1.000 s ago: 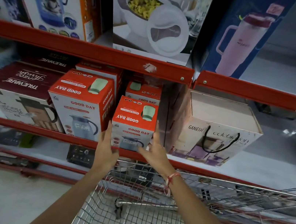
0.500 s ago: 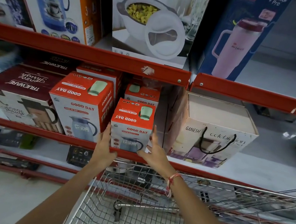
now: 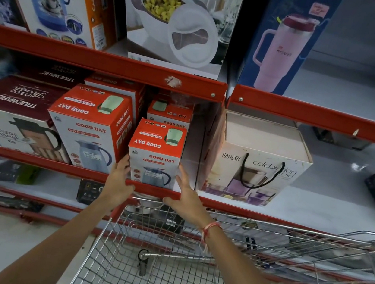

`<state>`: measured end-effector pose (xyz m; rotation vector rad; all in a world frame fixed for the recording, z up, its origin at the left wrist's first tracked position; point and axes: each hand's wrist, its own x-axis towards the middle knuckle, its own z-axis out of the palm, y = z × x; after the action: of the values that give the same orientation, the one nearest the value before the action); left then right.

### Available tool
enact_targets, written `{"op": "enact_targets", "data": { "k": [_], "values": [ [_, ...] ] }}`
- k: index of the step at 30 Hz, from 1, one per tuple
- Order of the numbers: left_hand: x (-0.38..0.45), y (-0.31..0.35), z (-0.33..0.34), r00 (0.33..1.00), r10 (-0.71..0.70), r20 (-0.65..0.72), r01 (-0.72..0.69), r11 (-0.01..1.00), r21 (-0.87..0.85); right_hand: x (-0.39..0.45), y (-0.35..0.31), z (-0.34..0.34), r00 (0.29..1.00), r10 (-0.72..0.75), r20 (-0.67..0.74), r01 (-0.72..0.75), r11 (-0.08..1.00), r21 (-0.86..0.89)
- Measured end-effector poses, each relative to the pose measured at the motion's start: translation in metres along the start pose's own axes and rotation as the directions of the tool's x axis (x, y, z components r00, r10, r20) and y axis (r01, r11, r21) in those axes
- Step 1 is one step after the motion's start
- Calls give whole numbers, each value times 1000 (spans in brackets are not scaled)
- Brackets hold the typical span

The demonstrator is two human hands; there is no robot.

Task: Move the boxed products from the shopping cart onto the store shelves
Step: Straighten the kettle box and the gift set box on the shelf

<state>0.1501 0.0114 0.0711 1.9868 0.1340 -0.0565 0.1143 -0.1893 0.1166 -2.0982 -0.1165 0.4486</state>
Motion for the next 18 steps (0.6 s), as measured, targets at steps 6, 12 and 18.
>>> {"op": "enact_targets", "data": {
  "k": [6,12,18],
  "values": [
    [-4,-3,2,999,30,35,-31,999,29,1,3,-4,999,-46,-28,45,999,-24],
    [-38,14,42,963,-93,-252,105,994,33,-14,45,-26,875,102,-474,-100,995,30],
    [-41,62,111,973,49,223,-75,991,109,-33,96,-92,534,482,-694,-109,854,510]
  ]
}}
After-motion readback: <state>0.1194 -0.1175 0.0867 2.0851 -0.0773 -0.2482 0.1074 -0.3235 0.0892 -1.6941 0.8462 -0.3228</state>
